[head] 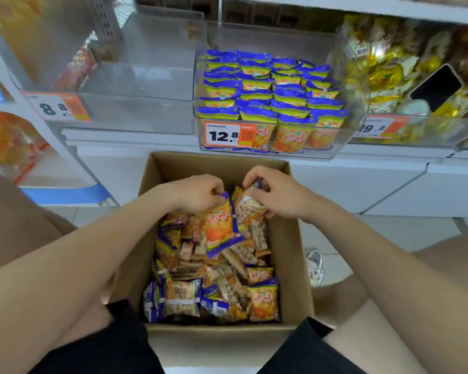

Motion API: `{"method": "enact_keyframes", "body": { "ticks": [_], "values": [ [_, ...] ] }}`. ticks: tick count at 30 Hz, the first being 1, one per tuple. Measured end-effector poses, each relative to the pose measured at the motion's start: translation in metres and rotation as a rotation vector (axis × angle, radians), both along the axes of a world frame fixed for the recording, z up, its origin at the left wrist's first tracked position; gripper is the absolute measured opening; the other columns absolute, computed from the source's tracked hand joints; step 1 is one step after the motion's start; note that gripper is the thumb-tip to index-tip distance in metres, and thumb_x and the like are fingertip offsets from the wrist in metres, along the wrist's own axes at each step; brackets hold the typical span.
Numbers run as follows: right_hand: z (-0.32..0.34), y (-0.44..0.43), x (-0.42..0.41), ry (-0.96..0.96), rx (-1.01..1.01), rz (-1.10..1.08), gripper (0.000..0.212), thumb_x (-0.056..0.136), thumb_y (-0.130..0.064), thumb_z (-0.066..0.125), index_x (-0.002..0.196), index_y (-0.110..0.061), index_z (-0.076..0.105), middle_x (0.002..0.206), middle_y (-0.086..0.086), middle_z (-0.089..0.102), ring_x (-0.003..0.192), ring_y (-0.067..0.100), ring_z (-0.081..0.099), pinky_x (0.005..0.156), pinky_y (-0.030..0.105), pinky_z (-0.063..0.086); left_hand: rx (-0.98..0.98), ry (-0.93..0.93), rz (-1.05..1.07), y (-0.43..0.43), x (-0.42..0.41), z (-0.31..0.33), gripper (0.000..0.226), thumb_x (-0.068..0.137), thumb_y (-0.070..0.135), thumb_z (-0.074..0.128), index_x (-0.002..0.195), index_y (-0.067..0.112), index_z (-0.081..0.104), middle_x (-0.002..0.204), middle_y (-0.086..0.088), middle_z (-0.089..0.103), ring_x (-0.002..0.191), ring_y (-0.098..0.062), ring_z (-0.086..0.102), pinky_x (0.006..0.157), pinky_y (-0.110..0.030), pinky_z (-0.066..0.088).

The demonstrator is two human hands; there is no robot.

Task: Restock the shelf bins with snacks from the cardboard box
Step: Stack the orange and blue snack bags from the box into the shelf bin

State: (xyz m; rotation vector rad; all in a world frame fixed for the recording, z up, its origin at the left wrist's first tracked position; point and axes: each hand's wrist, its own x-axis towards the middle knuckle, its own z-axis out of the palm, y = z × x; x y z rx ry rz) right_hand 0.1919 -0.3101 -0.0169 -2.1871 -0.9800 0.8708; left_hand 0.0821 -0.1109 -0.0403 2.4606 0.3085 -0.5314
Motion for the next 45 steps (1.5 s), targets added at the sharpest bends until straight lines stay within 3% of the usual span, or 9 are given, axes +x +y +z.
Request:
{"method": "enact_keyframes", "body": {
  "ticks": [3, 6, 11, 16, 23, 29, 36, 41, 45],
  "values": [
    [0.021, -0.001, -0.005, 0.28, 0.088, -0.159, 0.02, 0.109, -0.024, 0.053, 0.119, -0.016, 0.069, 0.111, 0.013, 0.072, 0.086, 0.026, 0.078, 0.069, 0.031, 0.064, -0.188, -0.132, 0.164, -0.003, -0.005, 0.027, 0.013, 0.101, 0.039, 0.066, 0.108, 0.029, 0.066, 0.105, 0.006, 0.068, 0.094, -0.013, 0.067, 0.063, -0.028, 0.054],
    [0.043, -0.005, -0.005, 0.626, 0.191, -0.234, 0.036, 0.107, 0.0, 0.039, 0.132, -0.007, 0.063, 0.109, 0.028, 0.075, 0.092, 0.039, 0.078, 0.079, 0.036, 0.065, -0.185, -0.2, 0.133, -0.004, -0.009, 0.051, 0.013, 0.1, 0.038, 0.067, 0.113, 0.035, 0.069, 0.11, 0.013, 0.071, 0.105, -0.006, 0.067, 0.087, -0.031, 0.056],
    [0.063, -0.011, -0.002, 0.322, 0.225, -0.095, 0.025, 0.094, -0.019, 0.079, 0.118, -0.022, 0.072, 0.096, 0.003, 0.08, 0.081, 0.019, 0.077, 0.072, 0.029, 0.06, -0.265, -0.267, 0.082, -0.001, -0.013, 0.085, 0.015, 0.103, 0.03, 0.065, 0.112, 0.029, 0.076, 0.106, 0.015, 0.076, 0.097, 0.002, 0.069, 0.084, -0.025, 0.055],
    [0.068, -0.007, 0.01, 0.102, 0.268, -0.235, 0.022, 0.084, -0.04, 0.087, 0.09, -0.021, 0.077, 0.091, -0.002, 0.077, 0.084, 0.015, 0.07, 0.078, 0.038, 0.055, -0.344, -0.434, 0.236, -0.002, -0.005, 0.092, 0.012, 0.1, 0.028, 0.068, 0.106, 0.026, 0.078, 0.102, 0.016, 0.077, 0.098, 0.004, 0.069, 0.082, -0.015, 0.054],
    [0.083, -0.009, 0.016, 0.415, 0.479, -0.49, 0.032, 0.093, -0.019, 0.076, 0.124, -0.027, 0.072, 0.117, 0.01, 0.074, 0.102, 0.025, 0.075, 0.08, 0.046, 0.066, -0.346, -0.571, 0.376, -0.008, 0.014, 0.097, 0.011, 0.101, 0.033, 0.067, 0.102, 0.029, 0.078, 0.096, 0.012, 0.078, 0.092, -0.006, 0.072, 0.079, -0.029, 0.054],
    [0.085, -0.014, 0.02, 0.486, 0.984, -0.774, 0.023, 0.096, -0.011, 0.073, 0.107, 0.003, 0.058, 0.097, 0.02, 0.074, 0.088, 0.033, 0.075, 0.079, 0.051, 0.063, -0.396, -0.73, 0.387, -0.018, 0.026, 0.104, 0.019, 0.099, 0.038, 0.068, 0.117, 0.036, 0.074, 0.111, 0.018, 0.075, 0.108, 0.001, 0.068, 0.09, -0.029, 0.056],
    [0.097, -0.028, 0.03, 0.385, 0.538, -0.403, 0.071, 0.082, 0.0, 0.08, 0.133, -0.041, 0.055, 0.083, -0.006, 0.075, 0.072, 0.009, 0.069, 0.066, 0.021, 0.052, -0.224, -0.802, 0.266, -0.03, 0.042, 0.114, 0.023, 0.103, 0.038, 0.06, 0.121, 0.035, 0.074, 0.103, 0.028, 0.072, 0.104, 0.005, 0.065, 0.086, -0.024, 0.052],
    [0.12, -0.039, 0.049, 0.229, 0.518, -0.389, 0.022, 0.096, -0.029, 0.076, 0.117, -0.032, 0.069, 0.103, 0.006, 0.08, 0.094, 0.025, 0.078, 0.082, 0.041, 0.061, -0.032, -0.902, 0.231, -0.04, 0.051, 0.117, 0.028, 0.099, 0.044, 0.064, 0.122, 0.033, 0.075, 0.108, 0.027, 0.072, 0.106, 0.011, 0.064, 0.091, -0.009, 0.048],
    [0.133, -0.056, 0.087, -0.342, 0.502, -0.358, 0.022, 0.089, -0.032, 0.083, 0.107, -0.031, 0.071, 0.086, 0.007, 0.077, 0.074, 0.029, 0.074, 0.064, 0.042, 0.06, 0.164, -0.956, 0.133, -0.041, 0.056, 0.121, 0.027, 0.099, 0.046, 0.063, 0.112, 0.027, 0.077, 0.098, 0.021, 0.07, 0.091, 0.006, 0.062, 0.081, -0.003, 0.041]
  ]
}}
